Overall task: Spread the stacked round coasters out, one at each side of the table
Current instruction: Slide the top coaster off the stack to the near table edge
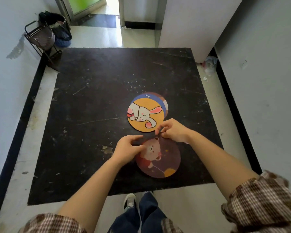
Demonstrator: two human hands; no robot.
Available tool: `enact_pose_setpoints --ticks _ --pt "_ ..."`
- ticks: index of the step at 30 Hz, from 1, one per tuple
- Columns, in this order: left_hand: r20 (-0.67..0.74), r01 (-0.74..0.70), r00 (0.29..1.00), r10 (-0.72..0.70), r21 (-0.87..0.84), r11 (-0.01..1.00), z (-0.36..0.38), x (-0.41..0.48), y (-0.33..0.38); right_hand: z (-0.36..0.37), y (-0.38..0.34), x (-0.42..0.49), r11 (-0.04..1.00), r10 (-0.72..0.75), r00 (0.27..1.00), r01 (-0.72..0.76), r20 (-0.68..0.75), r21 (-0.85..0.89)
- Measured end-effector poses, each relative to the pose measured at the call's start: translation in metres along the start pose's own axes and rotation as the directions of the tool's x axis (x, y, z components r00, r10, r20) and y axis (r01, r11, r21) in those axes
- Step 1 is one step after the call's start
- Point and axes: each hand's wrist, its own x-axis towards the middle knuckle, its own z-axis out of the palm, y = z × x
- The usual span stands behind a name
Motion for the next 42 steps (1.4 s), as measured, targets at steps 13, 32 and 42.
enact_pose_setpoints --ticks 13,32,42 --pt "-0.163 0.364 0.863 -0.478 -0.458 0.811 0.028 -0.049 -0.047 0.068 0.050 -0.016 0.955 0.281 0.861 -0.296 -0.424 0.031" --pt "-0.311 0.369 0.862 -0.399 -0.155 0.917 0.042 -0.085 -0.064 0.117 0.070 -0.048 0.831 0.469 0.789 -0.243 -0.397 0.500" --pt "-0.329 0.352 0.872 -0.362 -0.090 0.932 0.042 -0.093 -0.071 0.126 0.072 -0.052 0.837 0.431 0.816 -0.201 -0.386 0.510"
